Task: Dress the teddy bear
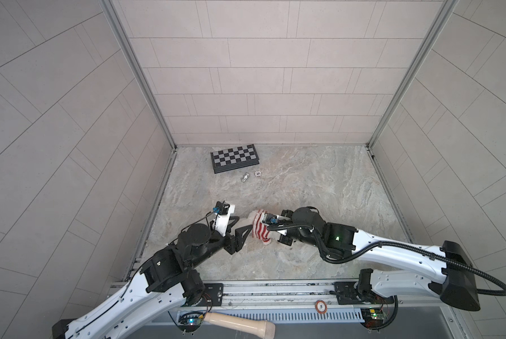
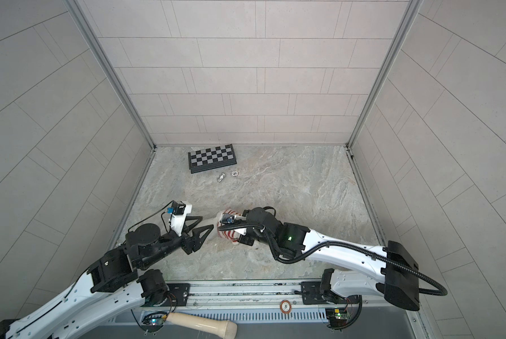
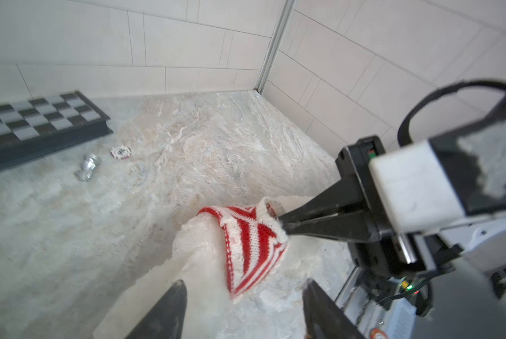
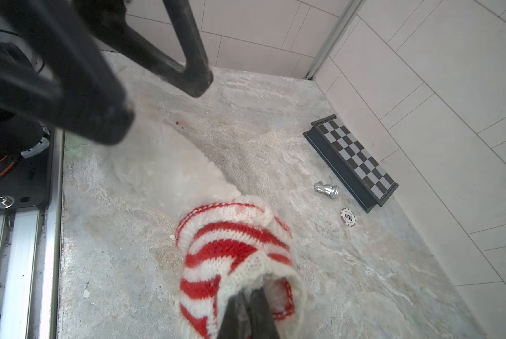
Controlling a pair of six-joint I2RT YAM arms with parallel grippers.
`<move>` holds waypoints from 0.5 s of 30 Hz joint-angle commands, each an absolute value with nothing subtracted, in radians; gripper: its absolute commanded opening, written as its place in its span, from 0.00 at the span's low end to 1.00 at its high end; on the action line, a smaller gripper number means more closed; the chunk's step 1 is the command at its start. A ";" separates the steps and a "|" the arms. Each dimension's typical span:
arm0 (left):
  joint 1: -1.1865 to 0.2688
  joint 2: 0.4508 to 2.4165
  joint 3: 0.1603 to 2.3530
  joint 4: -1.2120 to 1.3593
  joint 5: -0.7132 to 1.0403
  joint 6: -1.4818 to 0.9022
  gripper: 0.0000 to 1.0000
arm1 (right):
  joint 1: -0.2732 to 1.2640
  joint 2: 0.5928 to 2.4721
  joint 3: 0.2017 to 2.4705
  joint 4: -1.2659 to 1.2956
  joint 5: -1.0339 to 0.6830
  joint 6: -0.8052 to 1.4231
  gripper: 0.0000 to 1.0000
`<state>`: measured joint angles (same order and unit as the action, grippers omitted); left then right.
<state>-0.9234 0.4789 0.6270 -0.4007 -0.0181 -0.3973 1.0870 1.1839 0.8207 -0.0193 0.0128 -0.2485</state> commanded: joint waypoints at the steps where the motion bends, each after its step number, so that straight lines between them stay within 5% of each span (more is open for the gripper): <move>1: -0.924 0.553 0.633 -0.390 -0.013 -0.523 0.54 | 1.088 1.183 0.803 0.108 0.020 -0.224 0.00; 15: -0.860 0.741 0.603 -0.300 0.061 -0.584 0.40 | 1.088 1.163 0.696 0.224 -0.057 -0.231 0.00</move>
<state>-0.8829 0.7406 0.6254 -0.3592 0.0235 -0.5663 1.0870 1.1854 0.6968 0.1413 -0.0338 -0.2295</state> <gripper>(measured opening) 0.408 0.060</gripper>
